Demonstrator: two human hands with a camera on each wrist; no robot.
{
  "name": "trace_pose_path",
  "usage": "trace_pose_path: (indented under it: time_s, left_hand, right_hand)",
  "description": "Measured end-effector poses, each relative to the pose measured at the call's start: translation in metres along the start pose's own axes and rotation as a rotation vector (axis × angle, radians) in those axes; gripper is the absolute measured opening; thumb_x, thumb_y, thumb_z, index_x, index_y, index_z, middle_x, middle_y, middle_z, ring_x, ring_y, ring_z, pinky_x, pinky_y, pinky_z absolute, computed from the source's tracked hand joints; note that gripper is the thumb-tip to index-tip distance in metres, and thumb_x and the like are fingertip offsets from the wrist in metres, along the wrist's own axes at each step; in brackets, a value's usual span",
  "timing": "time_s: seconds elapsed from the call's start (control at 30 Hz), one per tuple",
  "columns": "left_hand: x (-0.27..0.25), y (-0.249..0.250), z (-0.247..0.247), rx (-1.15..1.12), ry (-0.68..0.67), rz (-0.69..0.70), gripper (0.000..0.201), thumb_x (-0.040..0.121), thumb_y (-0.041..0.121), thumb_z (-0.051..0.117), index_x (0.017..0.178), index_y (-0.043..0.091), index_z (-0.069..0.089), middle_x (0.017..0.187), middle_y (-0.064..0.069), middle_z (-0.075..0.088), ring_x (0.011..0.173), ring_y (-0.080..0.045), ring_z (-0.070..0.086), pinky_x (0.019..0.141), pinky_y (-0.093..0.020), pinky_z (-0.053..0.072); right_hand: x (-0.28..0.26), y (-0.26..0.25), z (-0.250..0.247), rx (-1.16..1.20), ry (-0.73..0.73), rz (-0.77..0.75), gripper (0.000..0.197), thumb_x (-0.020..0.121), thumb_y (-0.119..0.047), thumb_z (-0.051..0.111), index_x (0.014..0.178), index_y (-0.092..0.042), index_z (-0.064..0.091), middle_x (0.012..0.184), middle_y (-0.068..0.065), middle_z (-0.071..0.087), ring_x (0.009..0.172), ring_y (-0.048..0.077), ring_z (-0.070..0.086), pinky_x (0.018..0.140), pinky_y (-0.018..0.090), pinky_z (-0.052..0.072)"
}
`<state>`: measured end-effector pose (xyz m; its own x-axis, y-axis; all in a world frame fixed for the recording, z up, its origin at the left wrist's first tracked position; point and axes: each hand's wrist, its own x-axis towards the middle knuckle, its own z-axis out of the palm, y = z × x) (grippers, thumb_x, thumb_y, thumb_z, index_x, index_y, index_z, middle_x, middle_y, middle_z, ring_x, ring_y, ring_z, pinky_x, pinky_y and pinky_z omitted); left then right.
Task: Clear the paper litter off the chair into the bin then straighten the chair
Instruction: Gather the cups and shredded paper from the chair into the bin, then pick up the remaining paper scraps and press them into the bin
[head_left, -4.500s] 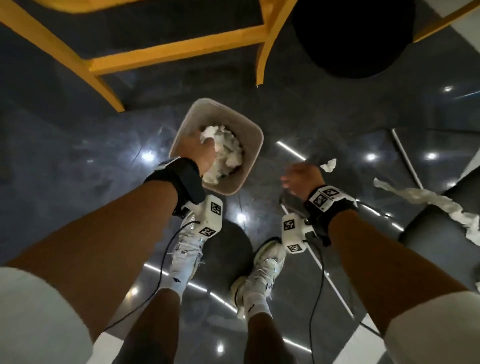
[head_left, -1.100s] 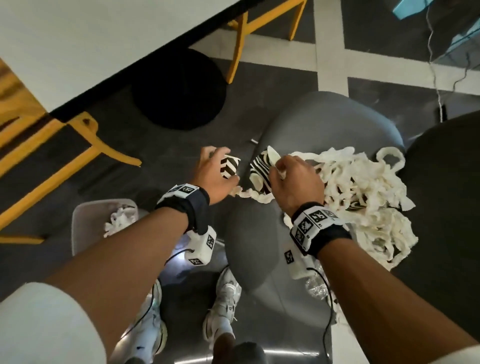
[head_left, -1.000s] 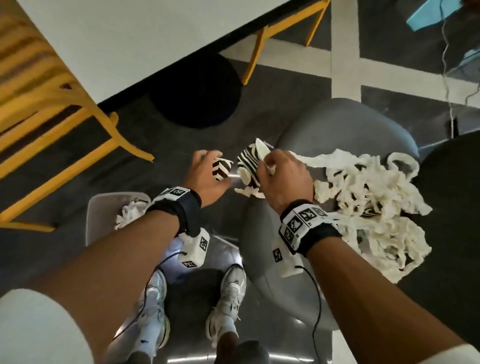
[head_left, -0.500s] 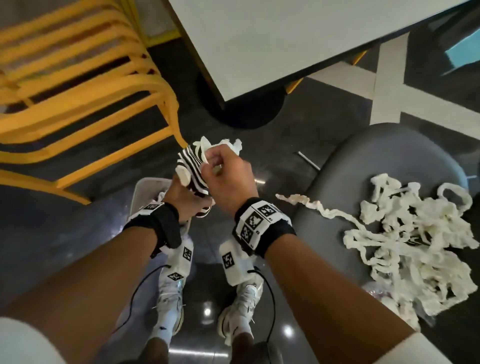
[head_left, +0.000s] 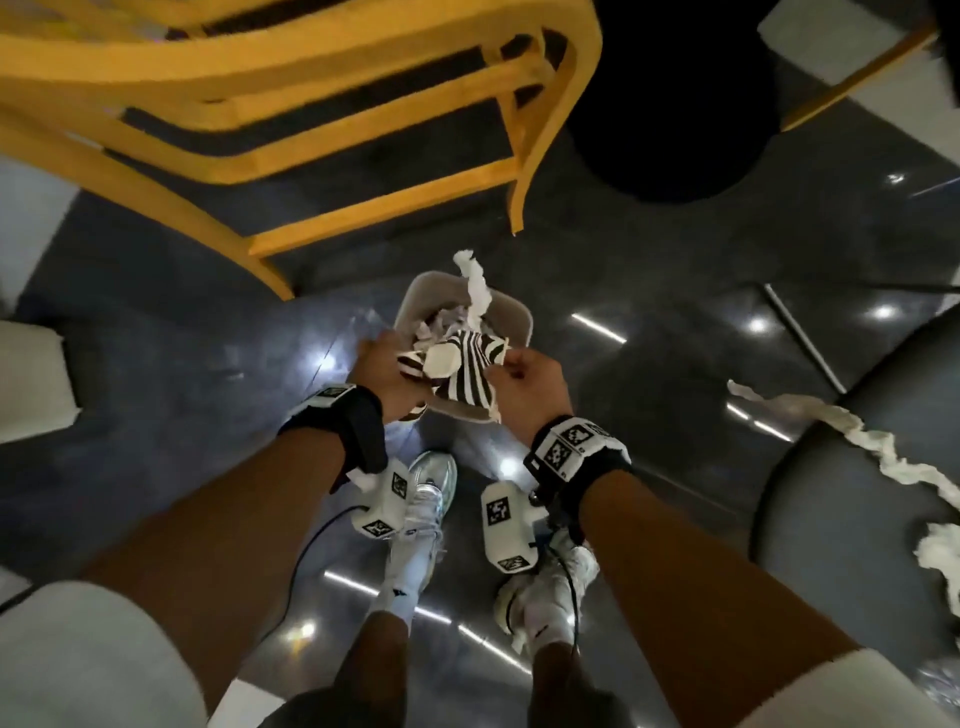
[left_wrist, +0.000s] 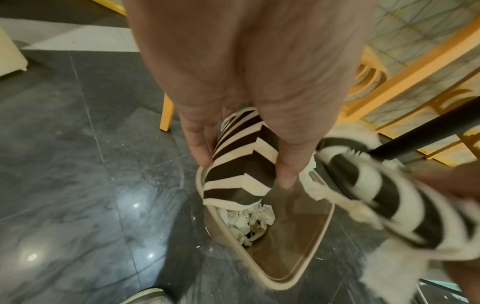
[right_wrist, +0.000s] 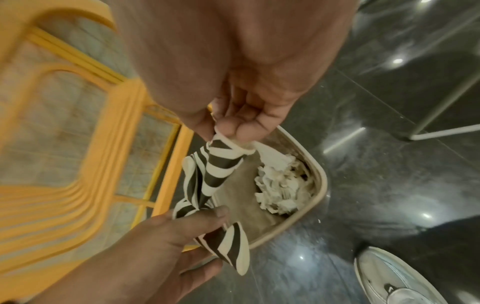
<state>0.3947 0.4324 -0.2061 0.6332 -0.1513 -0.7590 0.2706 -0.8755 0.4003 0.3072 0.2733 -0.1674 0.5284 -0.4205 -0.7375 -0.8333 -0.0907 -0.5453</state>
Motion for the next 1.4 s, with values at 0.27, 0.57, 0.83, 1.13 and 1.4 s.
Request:
trace_pose_path:
  time_s: [0.27, 0.57, 0.83, 1.13, 1.4]
  left_hand:
    - [0.039, -0.017, 0.007, -0.037, 0.020, 0.131, 0.062, 0.056, 0.035, 0.075, 0.114, 0.027, 0.055, 0.119, -0.003, 0.057, 0.102, -0.018, 0.062, 0.090, -0.034, 0.056]
    - [0.000, 0.029, -0.006, 0.117, -0.054, 0.111, 0.052, 0.084, 0.018, 0.064, 0.133, 0.012, 0.048, 0.130, -0.013, 0.059, 0.121, -0.032, 0.056, 0.097, -0.032, 0.045]
    - [-0.052, 0.147, 0.032, 0.348, -0.161, 0.369, 0.010, 0.084, 0.007, 0.058, 0.093, 0.009, 0.060, 0.090, -0.004, 0.069, 0.092, -0.032, 0.066, 0.084, -0.040, 0.051]
    - [-0.141, 0.286, 0.210, 0.365, -0.290, 0.633, 0.046, 0.084, 0.015, 0.065, 0.129, 0.021, 0.054, 0.116, -0.005, 0.055, 0.106, -0.026, 0.061, 0.097, -0.035, 0.047]
    - [-0.178, 0.330, 0.336, 0.648, -0.111, 0.754, 0.042, 0.081, 0.009, 0.062, 0.120, 0.023, 0.062, 0.123, -0.011, 0.044, 0.113, -0.037, 0.042, 0.098, -0.041, 0.040]
  right_hand:
    - [0.078, 0.032, 0.036, -0.067, -0.087, 0.227, 0.045, 0.078, -0.029, 0.062, 0.120, -0.011, 0.062, 0.117, 0.015, 0.069, 0.107, 0.033, 0.067, 0.095, 0.044, 0.055]
    - [0.027, 0.032, -0.020, 0.031, -0.261, 0.190, 0.014, 0.086, -0.006, 0.060, 0.082, -0.004, 0.074, 0.079, 0.010, 0.070, 0.074, 0.019, 0.065, 0.072, 0.033, 0.057]
    - [-0.030, 0.095, -0.162, 0.204, 0.060, 0.177, 0.013, 0.077, -0.030, 0.053, 0.070, -0.032, 0.064, 0.093, 0.008, 0.075, 0.092, 0.028, 0.072, 0.087, 0.045, 0.059]
    - [-0.121, 0.230, -0.367, 0.126, 0.578, 0.203, 0.017, 0.087, -0.021, 0.056, 0.099, -0.022, 0.069, 0.093, 0.000, 0.073, 0.089, 0.024, 0.069, 0.086, 0.037, 0.056]
    - [-0.160, 0.327, -0.411, 0.035, 0.593, 0.182, 0.022, 0.089, -0.020, 0.058, 0.109, -0.019, 0.067, 0.106, 0.001, 0.071, 0.094, 0.020, 0.066, 0.089, 0.036, 0.055]
